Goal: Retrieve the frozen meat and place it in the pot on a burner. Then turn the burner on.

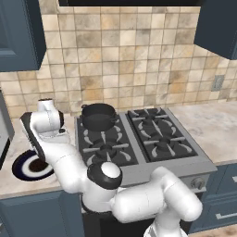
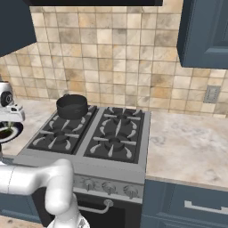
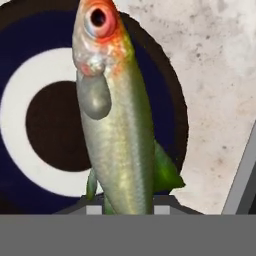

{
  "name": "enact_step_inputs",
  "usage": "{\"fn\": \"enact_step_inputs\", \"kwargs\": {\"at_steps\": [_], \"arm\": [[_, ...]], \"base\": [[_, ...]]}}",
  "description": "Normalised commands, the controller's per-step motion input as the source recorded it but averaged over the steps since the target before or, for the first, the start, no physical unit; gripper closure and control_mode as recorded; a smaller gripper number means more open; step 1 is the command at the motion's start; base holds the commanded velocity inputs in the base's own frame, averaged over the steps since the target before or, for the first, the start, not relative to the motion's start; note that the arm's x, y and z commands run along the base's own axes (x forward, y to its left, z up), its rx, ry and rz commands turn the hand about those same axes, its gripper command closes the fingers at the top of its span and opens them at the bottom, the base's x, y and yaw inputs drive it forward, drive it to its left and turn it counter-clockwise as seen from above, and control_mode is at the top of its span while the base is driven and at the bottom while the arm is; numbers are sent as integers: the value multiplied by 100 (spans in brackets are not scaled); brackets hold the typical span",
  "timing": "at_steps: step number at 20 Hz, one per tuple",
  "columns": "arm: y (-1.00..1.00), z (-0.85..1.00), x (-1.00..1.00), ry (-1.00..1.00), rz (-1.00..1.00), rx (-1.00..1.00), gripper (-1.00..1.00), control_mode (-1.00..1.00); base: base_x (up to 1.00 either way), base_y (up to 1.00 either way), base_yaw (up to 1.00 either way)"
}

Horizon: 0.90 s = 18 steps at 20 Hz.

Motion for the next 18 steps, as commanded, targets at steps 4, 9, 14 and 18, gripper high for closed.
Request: {"fn": "enact_step_inputs", "kwargs": {"at_steps": [4, 9, 14, 18], "arm": [[-40, 9, -29, -12, -8, 1, 100, -100], [-9, 55, -15, -15, -5, 0, 100, -100], [-50, 50, -1, -9, 0, 1, 100, -100], [-65, 38, -6, -7, 0, 2, 100, -100]], "base": [[0, 0, 0], [0, 0, 0], [0, 0, 0], [0, 0, 0]]}}
